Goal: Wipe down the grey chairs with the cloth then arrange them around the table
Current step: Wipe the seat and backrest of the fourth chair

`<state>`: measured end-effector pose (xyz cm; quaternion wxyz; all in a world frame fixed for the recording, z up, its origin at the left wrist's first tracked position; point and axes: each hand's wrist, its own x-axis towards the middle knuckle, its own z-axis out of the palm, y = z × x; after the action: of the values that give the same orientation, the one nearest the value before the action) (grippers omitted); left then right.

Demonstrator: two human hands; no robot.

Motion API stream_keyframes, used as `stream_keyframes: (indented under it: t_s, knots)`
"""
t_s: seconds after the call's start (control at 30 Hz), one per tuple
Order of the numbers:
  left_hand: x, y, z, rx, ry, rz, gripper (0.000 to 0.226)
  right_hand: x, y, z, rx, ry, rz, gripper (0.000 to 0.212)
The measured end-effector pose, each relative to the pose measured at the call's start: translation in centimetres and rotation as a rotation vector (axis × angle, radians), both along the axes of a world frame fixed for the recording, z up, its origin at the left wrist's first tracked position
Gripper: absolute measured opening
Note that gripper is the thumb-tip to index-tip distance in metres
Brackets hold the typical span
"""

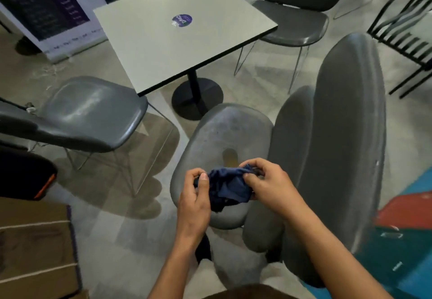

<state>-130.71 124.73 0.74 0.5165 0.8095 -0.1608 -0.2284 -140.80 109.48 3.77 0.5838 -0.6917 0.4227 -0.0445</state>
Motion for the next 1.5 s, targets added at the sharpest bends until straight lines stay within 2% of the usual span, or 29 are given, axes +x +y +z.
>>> stream_keyframes:
  t_s: [0.07,0.17,0.43,0.6,0.93,1.07,1.27,1.37,1.5]
  knots:
    - [2.0,0.8,-0.5,0.009,0.01,-0.021,0.013,0.9,1.5,-0.3,-0.033,0.013,-0.085,0.018]
    - [4.8,1.9,-0.8,0.047,-0.069,-0.048,0.014,2.3,3.4,-0.9,-0.063,0.04,-0.154,0.004]
    - [8.8,4.0,-2.4,0.141,-0.234,-0.164,0.014,4.3,7.1,-2.4,-0.071,0.113,-0.187,0.022]
    - [8.9,4.8,-2.2,0.224,-0.341,-0.199,0.015,4.0,7.9,-3.5,-0.155,0.134,-0.145,0.028]
    - [10.6,4.6,-3.1,0.079,-0.215,-0.217,0.016,3.5,8.6,-6.6,-0.375,0.117,-0.164,0.039]
    - [13.0,3.5,-3.9,0.058,-0.133,-0.261,0.018,5.0,8.2,-6.3,-0.489,0.237,-0.157,0.037]
    - [18.2,2.6,-4.2,0.096,-0.039,-0.349,0.02,7.8,8.1,-6.5,-0.212,0.127,-0.235,0.035]
    - [21.0,2.4,-4.2,0.081,-0.026,-0.355,0.019,8.9,8.6,-6.7,-0.144,0.112,-0.299,0.034]
    - [23.2,2.2,-4.5,0.101,-0.071,-0.407,0.017,10.2,9.4,-7.7,-0.153,0.118,-0.396,0.037]
